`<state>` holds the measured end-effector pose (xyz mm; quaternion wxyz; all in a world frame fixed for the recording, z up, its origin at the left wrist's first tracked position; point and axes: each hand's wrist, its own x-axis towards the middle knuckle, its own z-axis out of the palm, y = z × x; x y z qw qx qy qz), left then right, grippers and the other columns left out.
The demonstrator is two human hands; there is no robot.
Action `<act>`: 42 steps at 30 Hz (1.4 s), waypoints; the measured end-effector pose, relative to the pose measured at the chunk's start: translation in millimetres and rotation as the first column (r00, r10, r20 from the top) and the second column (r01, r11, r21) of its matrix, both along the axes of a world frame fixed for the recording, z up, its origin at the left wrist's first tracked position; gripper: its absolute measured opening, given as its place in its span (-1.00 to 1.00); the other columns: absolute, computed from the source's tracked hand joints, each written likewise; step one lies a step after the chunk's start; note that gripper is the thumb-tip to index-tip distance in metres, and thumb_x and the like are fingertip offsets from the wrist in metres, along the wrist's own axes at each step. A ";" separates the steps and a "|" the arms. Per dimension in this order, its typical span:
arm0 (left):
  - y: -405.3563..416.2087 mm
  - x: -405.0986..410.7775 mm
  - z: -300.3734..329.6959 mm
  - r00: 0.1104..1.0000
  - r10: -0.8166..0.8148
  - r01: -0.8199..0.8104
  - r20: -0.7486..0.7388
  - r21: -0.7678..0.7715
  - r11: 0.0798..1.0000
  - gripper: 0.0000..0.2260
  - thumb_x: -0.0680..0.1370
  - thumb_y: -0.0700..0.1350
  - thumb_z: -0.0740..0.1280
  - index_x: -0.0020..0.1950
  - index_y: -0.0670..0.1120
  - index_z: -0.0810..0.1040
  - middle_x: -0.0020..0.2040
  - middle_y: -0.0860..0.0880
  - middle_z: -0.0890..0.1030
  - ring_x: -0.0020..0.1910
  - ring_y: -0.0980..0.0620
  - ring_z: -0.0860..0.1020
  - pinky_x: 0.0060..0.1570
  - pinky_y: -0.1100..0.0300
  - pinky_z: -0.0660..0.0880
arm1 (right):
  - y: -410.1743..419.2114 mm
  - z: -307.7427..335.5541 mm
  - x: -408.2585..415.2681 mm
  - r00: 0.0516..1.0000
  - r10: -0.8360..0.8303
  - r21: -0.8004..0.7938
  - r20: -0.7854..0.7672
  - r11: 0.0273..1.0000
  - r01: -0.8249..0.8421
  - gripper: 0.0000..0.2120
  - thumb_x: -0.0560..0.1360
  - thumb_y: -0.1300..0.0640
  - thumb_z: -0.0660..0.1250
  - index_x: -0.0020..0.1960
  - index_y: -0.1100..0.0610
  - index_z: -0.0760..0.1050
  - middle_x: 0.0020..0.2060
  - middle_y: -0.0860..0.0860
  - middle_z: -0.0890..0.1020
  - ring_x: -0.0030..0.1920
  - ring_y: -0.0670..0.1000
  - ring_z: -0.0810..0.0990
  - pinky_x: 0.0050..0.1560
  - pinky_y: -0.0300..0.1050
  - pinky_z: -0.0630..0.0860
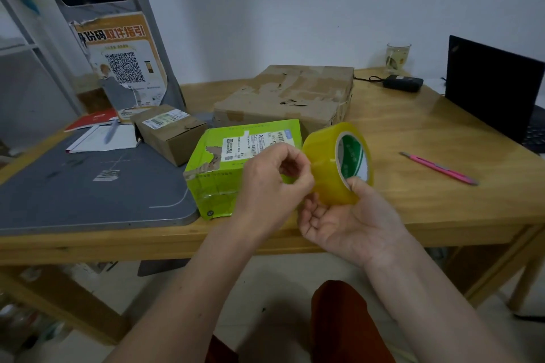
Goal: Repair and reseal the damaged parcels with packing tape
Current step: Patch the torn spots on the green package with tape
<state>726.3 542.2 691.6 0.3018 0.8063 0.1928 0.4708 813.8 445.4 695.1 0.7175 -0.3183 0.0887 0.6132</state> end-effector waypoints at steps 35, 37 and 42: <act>-17.7 -12.0 8.5 0.905 -0.130 0.426 0.406 -0.867 0.259 -0.94 0.51 -0.34 0.33 -0.09 -0.31 0.60 -0.23 -0.16 0.66 -0.27 0.02 0.65 -0.20 0.23 0.63 | 1.9 -9.1 25.9 0.926 -0.125 0.338 0.357 0.941 -0.003 -0.73 0.53 0.29 0.14 0.18 0.22 0.47 -0.05 0.18 0.68 -0.16 0.08 0.68 -0.26 -0.13 0.62; -19.0 -10.2 5.4 0.905 -0.071 0.426 0.420 -0.894 0.139 -0.99 0.46 -0.35 0.36 -0.15 -0.28 0.58 -0.29 -0.14 0.64 -0.36 0.06 0.63 -0.32 0.28 0.61 | 4.9 -10.3 24.8 0.916 -0.140 0.335 0.377 0.942 0.006 -0.68 0.49 0.29 0.22 0.24 0.23 0.46 0.03 0.20 0.67 -0.05 0.11 0.68 -0.18 -0.07 0.65; -19.9 -13.0 -3.1 0.913 -0.049 0.402 0.405 -0.914 -0.056 -0.97 0.37 -0.35 0.39 -0.26 -0.27 0.62 -0.31 -0.16 0.62 -0.44 0.06 0.59 -0.43 0.28 0.58 | 7.4 -16.5 29.4 0.858 -0.177 0.273 0.483 0.961 0.045 -0.53 0.32 0.24 0.34 0.23 0.25 0.47 0.08 0.21 0.64 -0.01 0.13 0.67 -0.17 -0.01 0.66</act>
